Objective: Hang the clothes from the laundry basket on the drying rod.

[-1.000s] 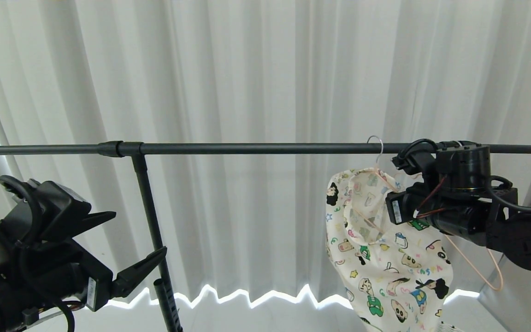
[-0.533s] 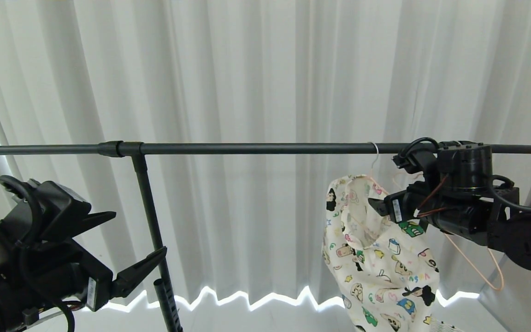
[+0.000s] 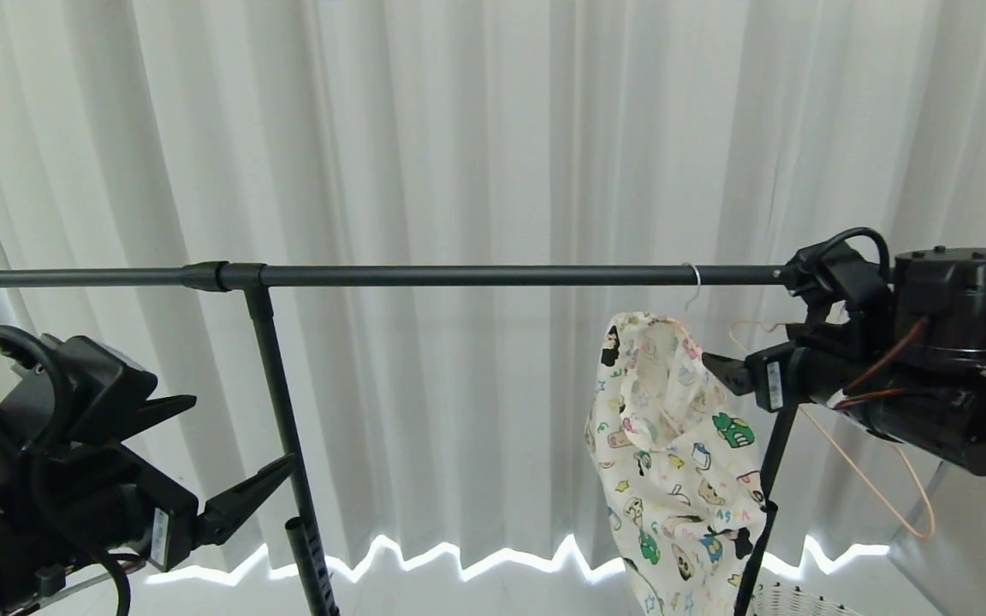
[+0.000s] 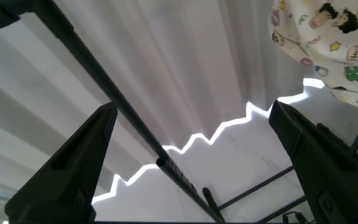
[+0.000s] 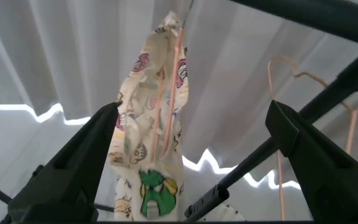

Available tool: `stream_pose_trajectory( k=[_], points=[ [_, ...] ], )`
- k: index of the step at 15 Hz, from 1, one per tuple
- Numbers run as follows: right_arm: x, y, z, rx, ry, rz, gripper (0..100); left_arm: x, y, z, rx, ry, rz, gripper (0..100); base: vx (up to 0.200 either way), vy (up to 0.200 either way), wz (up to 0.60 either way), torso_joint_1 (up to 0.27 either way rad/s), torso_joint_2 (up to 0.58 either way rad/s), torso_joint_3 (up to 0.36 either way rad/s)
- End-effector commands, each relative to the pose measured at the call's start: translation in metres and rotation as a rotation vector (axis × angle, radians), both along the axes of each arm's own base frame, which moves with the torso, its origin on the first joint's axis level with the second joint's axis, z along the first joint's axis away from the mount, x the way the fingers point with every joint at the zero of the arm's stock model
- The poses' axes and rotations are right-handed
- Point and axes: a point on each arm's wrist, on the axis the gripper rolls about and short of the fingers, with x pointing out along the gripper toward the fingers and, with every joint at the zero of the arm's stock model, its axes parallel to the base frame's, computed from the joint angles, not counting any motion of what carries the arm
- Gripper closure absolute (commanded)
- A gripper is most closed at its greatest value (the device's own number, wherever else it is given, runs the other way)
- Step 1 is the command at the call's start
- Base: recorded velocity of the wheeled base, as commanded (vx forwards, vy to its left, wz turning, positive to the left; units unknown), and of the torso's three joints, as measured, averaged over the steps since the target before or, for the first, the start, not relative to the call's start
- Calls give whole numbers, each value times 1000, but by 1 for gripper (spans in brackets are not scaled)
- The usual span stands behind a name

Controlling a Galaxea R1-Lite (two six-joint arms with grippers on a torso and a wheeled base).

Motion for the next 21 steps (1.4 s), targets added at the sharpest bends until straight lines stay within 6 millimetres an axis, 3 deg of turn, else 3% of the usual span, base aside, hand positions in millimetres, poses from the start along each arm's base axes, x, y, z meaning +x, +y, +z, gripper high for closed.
stream_pose_trajectory(
  k=[1, 3, 6, 12, 18, 21],
  points=[
    [-30, -27, 10, -1, -46, -36, 0, 1, 6, 0, 4, -1, 49, 0, 0, 0, 0, 0, 0, 0],
    [-38, -49, 3, -77, -49, -88, 0, 2, 10, 1, 5, -4, 83, 0, -100, 0, 0, -1, 4, 1],
    [-50, -63, -1, -164, -64, -121, 0, -2, 16, -4, 10, 8, 151, 0, -200, 0, 0, 6, 2, -1],
    [-56, -104, -9, -411, -52, -299, 0, -15, 29, -14, 15, 18, 238, 0, -200, 0, 0, -3, 1, 3],
    [-71, -114, 0, -407, -105, -339, 0, -23, 36, -26, 19, 57, 309, 0, -200, 0, 0, 0, 0, 5],
    [-78, -115, -2, -406, -109, -342, 0, -31, 36, -33, 21, 65, 308, 0, 0, 0, 0, 0, 0, 0]
  ],
)
